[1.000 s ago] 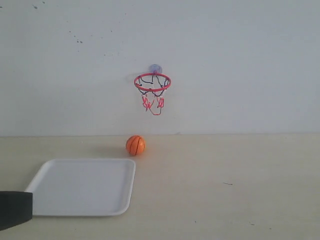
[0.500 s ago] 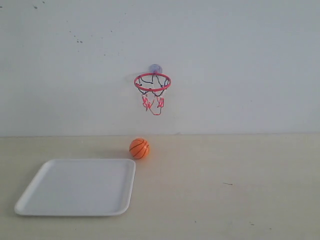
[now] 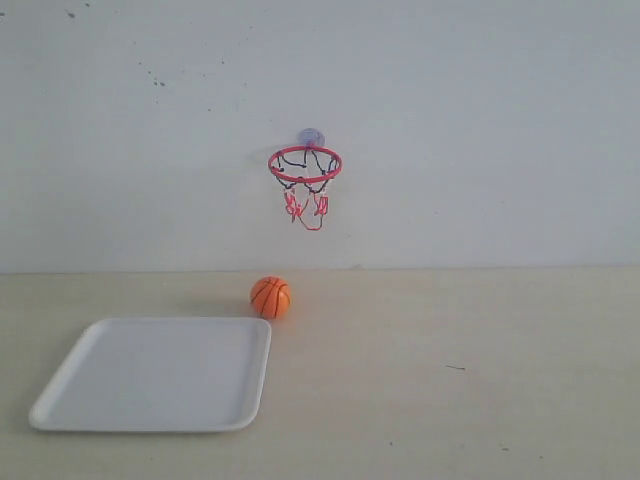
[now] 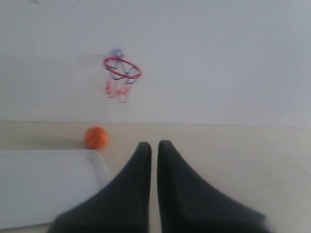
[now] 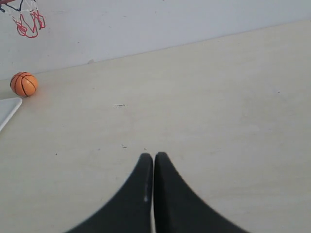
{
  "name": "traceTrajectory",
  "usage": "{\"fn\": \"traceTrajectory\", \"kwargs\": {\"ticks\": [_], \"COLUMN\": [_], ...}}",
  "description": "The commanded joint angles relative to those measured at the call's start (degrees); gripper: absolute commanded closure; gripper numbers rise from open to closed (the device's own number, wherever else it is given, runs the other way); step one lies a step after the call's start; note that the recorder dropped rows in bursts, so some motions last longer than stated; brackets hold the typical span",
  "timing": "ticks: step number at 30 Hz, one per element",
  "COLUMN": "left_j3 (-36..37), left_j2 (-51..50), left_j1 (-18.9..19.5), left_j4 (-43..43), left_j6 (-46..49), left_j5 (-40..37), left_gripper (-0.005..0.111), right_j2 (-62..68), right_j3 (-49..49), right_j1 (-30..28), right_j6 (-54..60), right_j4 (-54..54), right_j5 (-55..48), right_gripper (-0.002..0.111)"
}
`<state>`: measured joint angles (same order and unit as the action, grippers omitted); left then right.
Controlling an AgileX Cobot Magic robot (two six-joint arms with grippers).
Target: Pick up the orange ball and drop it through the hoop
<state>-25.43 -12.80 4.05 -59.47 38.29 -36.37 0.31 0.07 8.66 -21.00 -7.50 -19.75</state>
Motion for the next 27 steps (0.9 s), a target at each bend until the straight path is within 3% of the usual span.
{"fn": "traceTrajectory", "kwargs": {"ticks": [1,5,9,14,16,27], "left_j3": [3.1,6.3,9.2,12.6,14.7,25.4], "left_j2": [6.5,12.5,12.8,12.8,12.8,12.8], "left_j1": [0.0,0.0,0.0,0.0,0.0,0.0], "left_j4": [15.0,30.0,47.4,63.6,66.4,66.3], "left_j6": [-6.8,-23.8,-48.5,-69.8,-73.6,-73.1], "left_j5": [5.7,9.2,9.9,10.9,12.5,23.1], "left_gripper": [0.103,0.103,0.103,0.103,0.103,0.103], "right_j2": [-0.3,-0.3,-0.3,-0.3,-0.3,-0.3], "right_j3": [-0.1,-0.1,-0.1,-0.1,-0.1,-0.1], "right_j1": [-0.2,-0.2,-0.2,-0.2,-0.2,-0.2], "right_j6": [0.5,0.5,0.5,0.5,0.5,0.5], "right_j4": [-0.5,-0.5,-0.5,-0.5,-0.5,-0.5], "right_j5": [0.6,0.6,0.6,0.6,0.6,0.6], "right_gripper": [0.108,0.108,0.108,0.108,0.108,0.108]}}
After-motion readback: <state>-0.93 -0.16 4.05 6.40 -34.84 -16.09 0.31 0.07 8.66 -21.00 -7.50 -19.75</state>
